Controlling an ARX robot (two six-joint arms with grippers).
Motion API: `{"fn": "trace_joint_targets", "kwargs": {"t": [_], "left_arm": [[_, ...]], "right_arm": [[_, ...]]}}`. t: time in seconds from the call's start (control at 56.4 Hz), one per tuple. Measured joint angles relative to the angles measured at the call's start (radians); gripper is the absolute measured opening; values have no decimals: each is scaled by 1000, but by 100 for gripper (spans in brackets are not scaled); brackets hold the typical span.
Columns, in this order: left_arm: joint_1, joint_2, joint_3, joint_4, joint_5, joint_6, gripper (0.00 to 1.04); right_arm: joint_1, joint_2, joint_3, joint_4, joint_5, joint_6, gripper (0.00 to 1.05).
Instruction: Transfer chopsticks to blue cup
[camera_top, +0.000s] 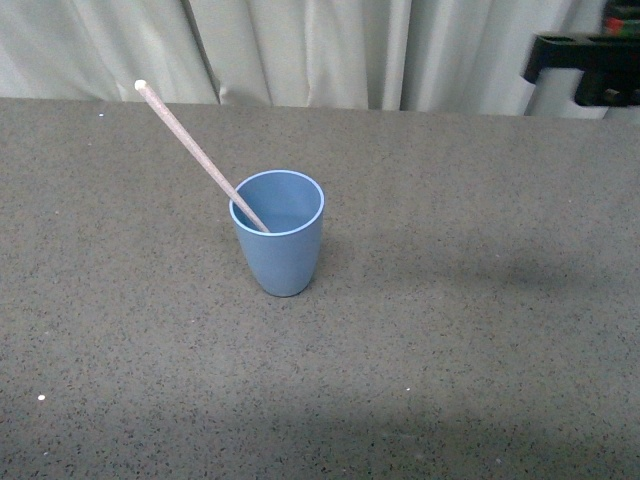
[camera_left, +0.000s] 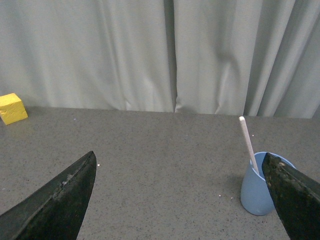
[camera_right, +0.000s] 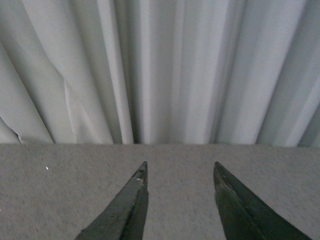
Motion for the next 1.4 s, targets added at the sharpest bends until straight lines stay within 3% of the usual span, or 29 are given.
{"fn": "trace_joint_targets", "kwargs": {"t": [0.177, 0.408, 0.833, 0.904, 1.401], "left_arm": [[0, 0, 0, 0, -1, 0, 98], [0, 0, 0, 0, -1, 0, 98], [0, 0, 0, 0, -1, 0, 98], [0, 0, 0, 0, -1, 0, 98], [0, 0, 0, 0, -1, 0, 98]], "right_arm": [[-96, -211, -159, -38, -100, 0, 0], [-196, -432, -290, -138, -196, -3, 1], [-294, -775, -387, -382, -293, -3, 1], [-354, -851, -399, -447, -375, -3, 1], [-388, -1179, -412, -741, -386, -3, 1]]}}
